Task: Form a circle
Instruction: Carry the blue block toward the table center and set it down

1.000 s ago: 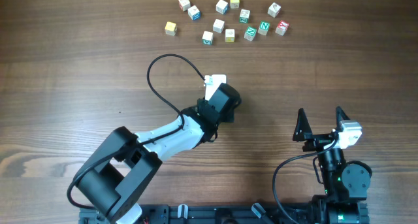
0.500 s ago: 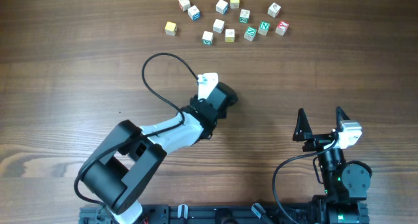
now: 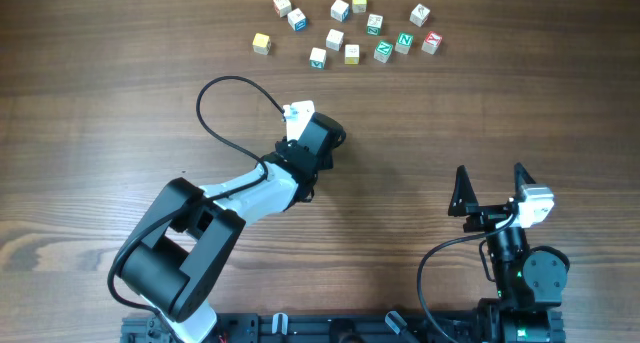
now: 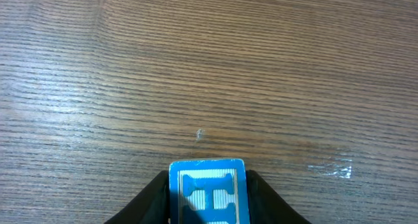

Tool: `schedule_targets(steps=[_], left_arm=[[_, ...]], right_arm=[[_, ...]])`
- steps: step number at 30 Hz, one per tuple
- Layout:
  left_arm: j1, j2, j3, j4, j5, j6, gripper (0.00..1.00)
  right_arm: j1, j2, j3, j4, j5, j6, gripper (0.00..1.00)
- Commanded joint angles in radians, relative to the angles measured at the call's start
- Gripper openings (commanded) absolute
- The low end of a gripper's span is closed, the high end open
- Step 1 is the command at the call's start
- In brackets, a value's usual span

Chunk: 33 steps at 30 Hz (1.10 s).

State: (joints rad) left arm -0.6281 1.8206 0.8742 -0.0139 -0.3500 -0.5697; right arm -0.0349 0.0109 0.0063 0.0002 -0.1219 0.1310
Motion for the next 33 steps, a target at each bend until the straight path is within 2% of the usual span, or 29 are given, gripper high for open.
schedule_targets(steps=[1,7,14,18,20,25,29,33], left_arm=[[0.002,0.011,-0.005,0.003,0.014,0.012,0.34],[0.002,0.011,-0.005,0.003,0.047,0.002,0.39],[0.002,0.011,-0.005,0.002,0.055,-0.091,0.39],[0.002,0.011,-0.005,-0.005,0.055,-0.097,0.52],[0.002,0.01,-0.005,-0.008,0.055,-0.097,0.67],[0.002,0.01,-0.005,-0.013,0.092,-0.097,0.89],[0.002,0.01,-0.005,-0.017,0.1,-0.097,0.98],[0.002,0.0,-0.005,-0.037,0.107,-0.097,1.0]], right_arm=[[-0.006,-0.007,-0.001,0.006,0.017,0.006,1.0],[-0.006,-0.007,-0.001,0.005,0.017,0.007,1.0],[-0.006,-0.007,-0.001,0.006,0.017,0.007,1.0],[-0.006,-0.007,-0.001,0.006,0.017,0.006,1.0],[-0.006,-0.007,-0.001,0.006,0.017,0.007,1.0],[-0.006,-0.007,-0.001,0.006,0.017,0.006,1.0],[-0.006,-0.007,-0.001,0.006,0.017,0.007,1.0],[-0.006,-0.007,-0.001,0.006,0.017,0.007,1.0]])
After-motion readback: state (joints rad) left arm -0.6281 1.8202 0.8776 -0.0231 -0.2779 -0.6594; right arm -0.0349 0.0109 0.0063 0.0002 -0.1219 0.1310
